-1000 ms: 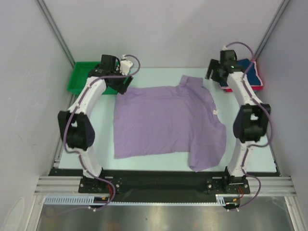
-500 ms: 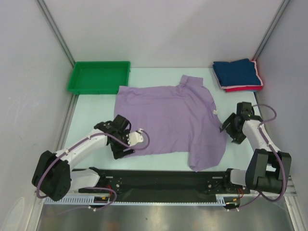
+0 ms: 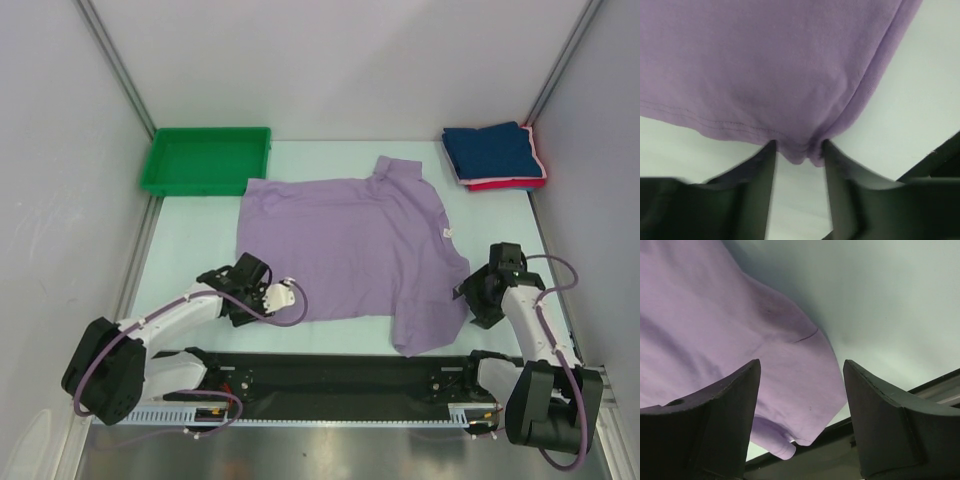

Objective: Fold and stack the t-shirts
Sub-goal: Flatten the tshirt out

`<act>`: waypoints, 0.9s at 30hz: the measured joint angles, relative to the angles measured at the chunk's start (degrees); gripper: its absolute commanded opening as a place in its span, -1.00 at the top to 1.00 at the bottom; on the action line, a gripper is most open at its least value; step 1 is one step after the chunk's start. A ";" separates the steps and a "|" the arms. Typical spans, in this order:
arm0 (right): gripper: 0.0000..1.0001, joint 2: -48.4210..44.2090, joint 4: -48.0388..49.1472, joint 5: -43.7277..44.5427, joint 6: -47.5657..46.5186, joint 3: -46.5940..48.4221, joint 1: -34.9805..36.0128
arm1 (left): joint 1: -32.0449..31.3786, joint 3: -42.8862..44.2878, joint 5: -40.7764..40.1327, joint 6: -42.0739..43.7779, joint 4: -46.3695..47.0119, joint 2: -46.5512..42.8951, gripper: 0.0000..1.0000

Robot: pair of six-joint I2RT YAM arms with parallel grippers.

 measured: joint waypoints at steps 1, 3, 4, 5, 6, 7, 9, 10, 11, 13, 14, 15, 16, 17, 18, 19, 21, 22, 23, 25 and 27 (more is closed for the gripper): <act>-0.43 0.11 0.35 -0.15 0.37 -0.66 0.04 | 0.20 -0.17 0.09 -0.11 0.31 -0.13 0.31; -0.27 0.44 1.22 -0.87 1.18 -2.51 0.22 | 0.85 -0.74 0.07 -0.07 1.27 -0.52 0.65; -0.20 0.66 2.12 -1.33 1.64 -4.00 0.37 | 1.14 -0.96 0.02 -0.07 1.62 -0.72 0.83; -0.02 0.92 2.84 -1.90 2.10 -5.51 0.61 | 1.55 -1.31 -0.09 -0.09 2.14 -1.03 0.99; 0.09 1.01 2.67 -2.64 2.54 -5.92 0.81 | 1.99 -1.49 -0.11 -0.02 2.40 -1.40 0.99; 0.22 0.74 3.58 -3.06 3.06 -6.36 1.29 | 2.38 -1.53 -0.13 0.15 2.47 -1.81 0.99; 0.62 0.59 5.31 -3.82 3.80 -7.04 2.51 | 3.28 -1.53 -0.17 0.17 2.84 -2.58 0.99; 0.76 0.59 6.32 -4.28 4.28 -7.45 3.15 | 3.82 -1.51 -0.17 0.15 2.97 -2.95 0.99; 1.00 0.57 6.93 -4.48 4.61 -7.72 3.52 | 4.35 -1.49 -0.24 0.13 3.02 -3.23 1.00; 1.00 0.55 7.21 -4.48 4.76 -7.82 3.91 | 6.16 -1.01 -0.39 0.13 2.80 -3.65 0.99; 1.00 0.44 7.04 -4.24 4.72 -7.74 4.00 | 7.34 -0.50 -0.57 0.13 2.71 -3.87 0.99; 1.00 0.26 6.56 -4.02 4.55 -7.52 4.00 | 8.35 0.04 -0.66 0.15 2.51 -4.07 0.99; 1.00 -0.07 5.70 -3.87 4.31 -7.06 3.93 | 9.70 0.94 -0.57 0.15 1.97 -4.39 0.99; 1.00 -0.74 4.66 -3.87 3.96 -6.27 3.85 | 11.21 2.21 -0.61 0.15 1.22 -4.96 1.00; 1.00 -1.55 3.17 -3.85 3.74 -5.11 3.85 | 12.31 3.43 -0.57 0.17 0.48 -5.66 0.99; 1.00 -2.82 1.64 -3.85 3.52 -3.39 3.82 | 13.05 4.50 -0.55 0.17 -0.20 -6.36 0.99; 1.00 -5.60 -1.44 -3.87 3.37 0.70 3.74 | 14.10 6.80 -0.44 0.15 -1.77 -8.76 0.99; 1.00 -7.34 -2.91 -3.98 3.28 3.13 3.74 | 14.36 7.78 -0.37 0.15 -2.62 -10.45 0.99; 1.00 -9.16 -4.26 -4.09 3.06 5.46 3.74 | 14.47 8.35 -0.22 0.13 -3.41 -11.56 0.99; 1.00 -12.07 -6.69 -4.15 2.62 9.20 3.56 | 14.91 9.49 -0.02 0.11 -5.60 -14.25 0.99; 1.00 -13.94 -9.05 -4.57 2.21 12.31 3.08 | 15.72 9.97 -0.17 0.13 -7.26 -16.20 0.99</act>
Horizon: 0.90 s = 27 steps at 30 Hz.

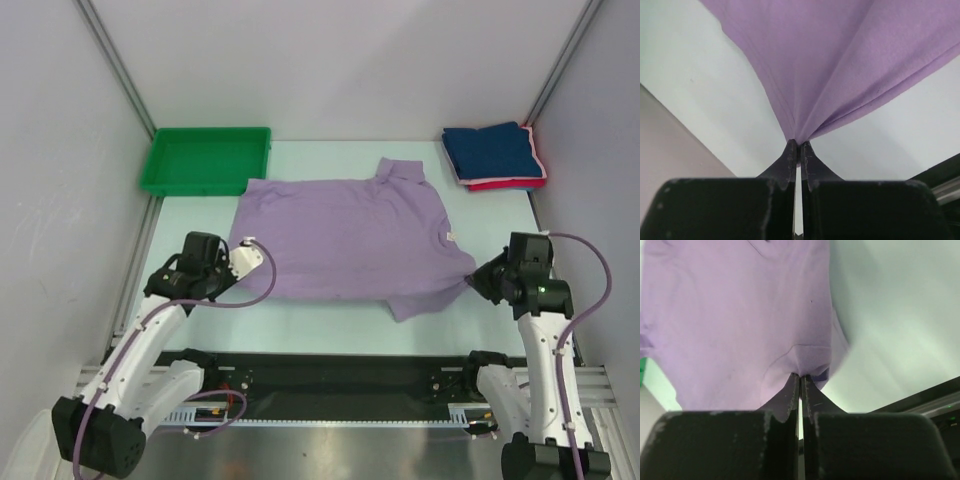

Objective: Fold and stack the t-shirts
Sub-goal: Flatten the tshirt out

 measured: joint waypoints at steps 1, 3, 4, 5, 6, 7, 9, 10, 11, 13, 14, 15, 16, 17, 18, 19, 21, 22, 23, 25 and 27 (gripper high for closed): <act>1.00 -0.24 -1.22 -0.17 -0.22 1.64 -0.26 | 0.68 0.35 -0.11 0.02 -0.74 -0.57 0.99; 1.00 1.42 -1.95 -1.22 -1.03 5.60 -0.76 | 2.47 1.86 -0.72 0.20 -1.20 -0.20 0.99; 1.00 3.63 -1.75 -1.88 -1.57 8.22 -0.87 | 3.26 3.52 -1.05 0.35 -1.18 0.92 0.99; 1.00 5.95 -1.64 -2.29 -1.97 10.60 -0.98 | 3.78 5.35 -1.38 0.57 -0.81 2.29 0.99; 1.00 9.92 -0.90 -3.10 -2.71 14.21 -1.18 | 4.24 8.63 -1.66 0.68 -1.16 5.31 0.99; 1.00 14.19 0.20 -4.04 -3.39 18.49 -1.38 | 4.42 12.07 -1.97 0.66 -0.98 7.85 0.99; 1.00 23.87 3.69 -5.49 -4.35 28.81 -1.84 | 4.81 22.16 -2.45 0.37 1.44 15.98 0.99; 1.00 28.76 6.43 -6.12 -4.68 33.90 -2.12 | 4.92 27.87 -2.64 -0.07 1.77 20.02 0.99; 1.00 32.92 8.57 -6.86 -4.74 38.64 -2.51 | 4.94 36.04 -3.02 -0.55 2.84 25.29 0.99; 1.00 40.79 10.97 -8.41 -4.46 49.35 -3.78 | 5.03 46.31 -3.87 -1.51 5.57 31.30 0.99; 1.00 44.98 11.56 -9.66 -4.07 55.91 -4.50 | 5.14 52.46 -4.26 -2.08 6.10 34.56 0.99; 1.00 49.33 11.85 -10.49 -3.48 63.52 -5.33 | 5.14 59.32 -4.63 -2.60 6.60 38.01 0.99; 1.00 52.26 13.42 -11.19 -3.06 68.63 -5.88 | 5.16 65.13 -4.94 -3.13 7.34 40.81 0.99; 1.00 55.36 14.08 -11.80 -2.27 74.53 -6.54 | 5.20 71.10 -5.14 -3.61 7.98 43.47 0.99; 1.00 57.57 14.49 -12.52 -1.55 79.95 -7.10 | 5.25 76.83 -5.22 -4.07 7.96 45.88 0.99; 1.00 59.58 14.84 -13.25 -0.52 85.15 -7.78 | 5.25 81.68 -5.22 -4.39 8.20 47.89 0.99; 1.00 61.11 16.61 -15.13 1.75 91.23 -9.03 | 5.29 89.85 -5.25 -4.68 7.96 50.75 0.99; 1.00 61.11 17.92 -16.24 3.13 92.80 -9.88 | 5.29 92.52 -5.25 -4.74 8.17 51.71 0.99; 1.00 60.85 19.32 -17.42 4.46 93.94 -10.73 | 5.29 94.86 -5.25 -4.70 8.59 52.41 0.99; 1.00 59.95 21.62 -19.04 5.90 94.33 -12.07 | 5.29 96.08 -5.16 -4.57 9.05 52.50 0.99; 1.00 59.08 22.56 -20.39 6.62 93.88 -12.94 | 5.29 94.99 -4.81 -4.50 9.73 52.02 0.99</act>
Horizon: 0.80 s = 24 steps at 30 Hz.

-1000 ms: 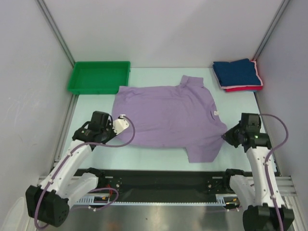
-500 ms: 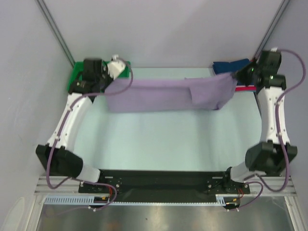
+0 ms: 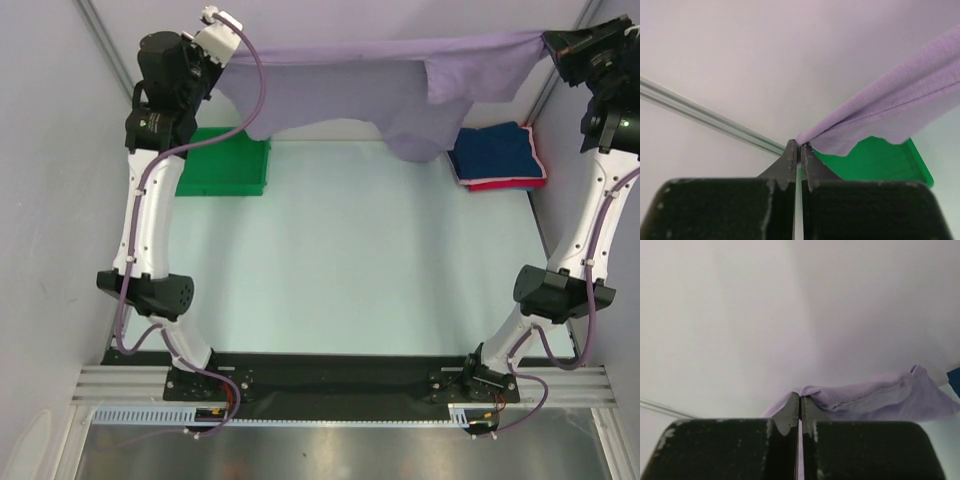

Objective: Fold and stack the t-shirts
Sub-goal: Flatten the tshirt out

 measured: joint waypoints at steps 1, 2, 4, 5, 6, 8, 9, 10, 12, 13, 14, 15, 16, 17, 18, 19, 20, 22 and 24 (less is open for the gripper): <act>1.00 -0.63 0.39 -0.48 0.02 -1.05 -0.20 | 0.00 -1.36 0.20 -0.02 0.20 -0.39 0.99; 1.00 -1.57 0.48 -0.96 -0.11 -2.97 -0.33 | 0.00 -3.23 0.50 0.00 0.42 -0.90 0.99; 1.00 -3.96 0.42 -1.81 -1.07 -8.41 -0.66 | 0.02 -10.97 1.09 -0.02 1.70 -3.54 0.99; 1.00 -5.88 0.52 -2.16 -1.68 -12.87 -0.92 | 0.04 -14.78 1.40 0.00 2.49 -4.76 0.99; 1.00 -7.74 0.15 -2.45 -2.47 -16.98 -1.16 | 0.04 -20.63 1.75 0.04 3.54 -7.04 0.99; 1.00 -12.28 -1.46 -2.54 -4.02 -26.38 -1.84 | 0.04 -30.03 2.86 0.24 3.45 -10.58 0.99; 1.00 -15.52 -1.38 -2.34 -5.05 -32.70 -2.14 | 0.07 -34.97 3.58 0.55 4.42 -12.57 0.99; 1.00 -18.45 -1.92 -1.97 -5.73 -38.01 -2.23 | 0.07 -40.24 4.44 0.96 4.55 -14.95 0.99; 1.00 -25.73 -2.58 -1.07 -7.06 -50.47 -2.86 | 0.17 -49.86 5.77 1.62 4.66 -19.67 0.99; 1.00 -30.21 -3.54 -0.81 -7.56 -57.55 -3.13 | 0.28 -55.19 6.64 2.01 4.39 -22.62 0.99; 1.00 -33.70 -4.52 -0.42 -7.89 -62.77 -3.37 | 0.39 -59.47 7.45 2.27 3.56 -25.09 0.99; 1.00 -37.59 -4.52 -0.15 -8.20 -68.61 -3.58 | 0.48 -64.15 8.35 2.64 3.65 -27.85 0.99; 1.00 -40.48 -5.68 0.15 -8.44 -72.67 -3.74 | 0.59 -67.98 9.05 2.93 2.80 -30.14 0.99; 1.00 -43.93 -7.63 0.76 -8.92 -77.22 -3.89 | 0.66 -71.41 9.66 3.13 1.75 -32.13 1.00; 1.00 -46.01 -8.90 1.29 -9.27 -80.00 -3.93 | 0.70 -75.21 10.56 3.30 1.36 -34.21 0.99; 1.00 -48.19 -10.38 2.14 -9.84 -82.86 -3.93 | 0.74 -78.53 11.13 3.67 0.15 -36.11 0.99; 1.00 -49.81 -12.00 3.15 -10.34 -85.02 -3.87 | 0.76 -81.33 11.56 3.96 -0.50 -37.53 0.99; 1.00 -51.78 -13.97 4.79 -11.26 -88.48 -3.76 | 0.76 -87.80 12.48 4.66 -2.64 -41.05 0.99; 1.00 -52.94 -15.87 6.05 -11.87 -91.58 -3.50 | 0.79 -92.61 13.00 5.29 -4.79 -43.65 0.99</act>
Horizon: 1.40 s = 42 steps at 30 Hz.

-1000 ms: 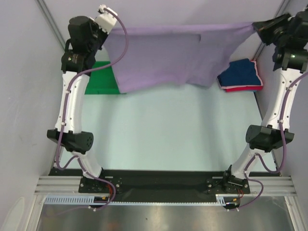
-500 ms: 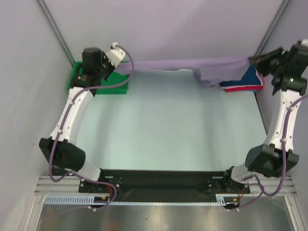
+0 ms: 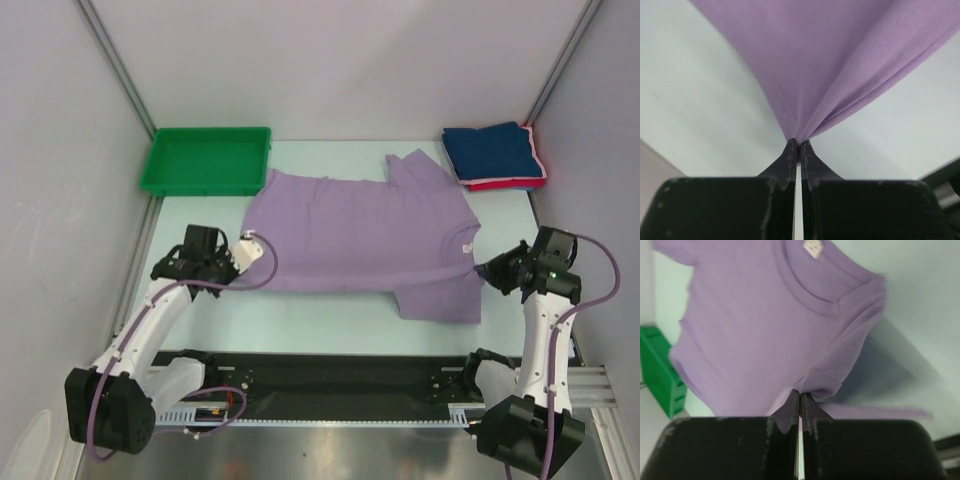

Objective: Fold and stack the t-shirts
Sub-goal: Flatten the tshirt out, then fold the tshirt

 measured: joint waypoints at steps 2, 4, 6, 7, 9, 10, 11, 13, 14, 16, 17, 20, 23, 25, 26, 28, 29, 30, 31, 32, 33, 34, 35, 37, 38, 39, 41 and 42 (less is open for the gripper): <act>1.00 -0.85 -1.22 0.70 -0.33 -3.26 0.33 | 0.02 -4.00 0.11 0.85 -2.84 -2.43 0.99; 1.00 -1.49 -2.08 1.29 -0.55 -6.01 0.72 | 0.02 -6.40 0.15 1.42 -5.20 -4.09 0.99; 1.00 -1.70 -2.34 1.77 -0.57 -7.93 0.96 | 0.02 -6.93 0.17 1.88 -6.80 -4.57 0.99; 1.00 -1.60 -2.29 1.90 -0.57 -8.37 1.01 | 0.02 -6.93 0.22 1.90 -6.91 -4.48 0.99; 1.00 -0.94 -1.09 2.10 -0.50 -8.50 1.07 | 0.02 -6.78 0.15 1.86 -6.38 -3.37 0.99; 1.00 -0.28 0.28 2.12 -0.39 -8.50 1.16 | 0.04 -6.27 0.11 1.84 -6.19 -1.75 1.00; 1.00 0.68 1.95 2.12 -0.09 -8.50 1.40 | 0.07 -5.49 0.02 1.77 -5.86 -0.24 0.99; 1.00 3.93 5.99 2.10 0.57 -8.46 2.19 | 0.09 -2.16 -0.22 1.22 -4.52 5.70 0.99; 1.00 6.29 7.85 2.10 0.83 -8.17 2.73 | 0.11 -0.37 -0.31 0.85 -3.80 8.26 0.99; 1.00 11.69 10.82 2.78 1.07 -6.73 4.42 | 0.15 4.09 -0.61 0.13 -0.96 14.03 0.99; 1.00 14.58 12.11 3.15 1.05 -5.62 5.42 | 0.17 5.84 -0.76 -0.17 0.57 16.17 0.99; 1.00 22.95 16.13 3.91 0.98 -0.63 7.78 | 0.20 10.29 -1.66 -0.79 4.04 21.62 0.99; 1.00 29.57 19.39 4.44 0.87 4.37 8.04 | 0.22 14.14 -2.60 -1.22 6.82 26.71 0.99; 1.00 33.79 21.16 4.59 0.48 7.50 8.04 | 0.22 17.00 -3.15 -1.38 7.85 30.45 0.99; 1.00 35.43 21.77 4.57 0.31 8.63 8.07 | 0.22 18.14 -3.23 -1.40 8.35 32.11 0.99; 1.00 39.67 22.71 4.42 -0.31 11.17 8.04 | 0.22 19.80 -3.54 -1.40 9.03 34.71 0.99; 1.00 41.46 22.82 4.33 -0.68 12.24 7.98 | 0.22 20.41 -3.69 -1.40 9.40 35.93 0.98; 1.00 42.86 23.04 4.28 -1.01 13.00 7.91 | 0.22 20.87 -3.96 -1.40 9.55 36.92 0.96; 1.00 44.50 23.04 3.98 -1.36 13.77 7.82 | 0.22 21.38 -4.24 -1.42 9.57 37.94 0.94; 1.00 45.75 22.88 3.72 -1.70 14.53 7.72 | 0.22 21.75 -4.39 -1.42 9.64 38.62 0.92; 0.94 47.10 22.69 3.39 -2.21 15.54 7.63 | 0.22 22.14 -4.55 -1.46 9.73 39.34 0.87; 0.88 48.26 22.58 3.23 -2.54 16.48 7.58 | 0.22 22.58 -4.61 -1.68 9.84 40.02 0.85; 0.78 49.18 22.56 3.02 -2.78 17.38 7.58 | 0.22 23.04 -4.63 -1.90 9.86 40.52 0.81; 0.40 50.51 22.51 2.75 -3.34 18.91 7.61 | 0.22 23.89 -5.03 -2.60 9.99 41.20 0.64; 0.29 51.10 22.60 2.80 -3.82 19.61 7.58 | 0.22 24.35 -5.35 -2.91 10.01 41.46 0.45; 0.19 51.43 22.64 2.82 -3.98 20.09 7.48 | 0.22 24.85 -6.03 -3.34 10.23 41.70 0.04; 0.16 52.19 22.53 2.89 -4.74 21.29 7.13 | 0.24 25.70 -7.52 -4.68 10.97 42.05 -0.04; 0.14 52.48 22.29 3.08 -5.05 21.88 6.86 | 0.26 26.23 -8.63 -5.84 11.39 42.21 -0.11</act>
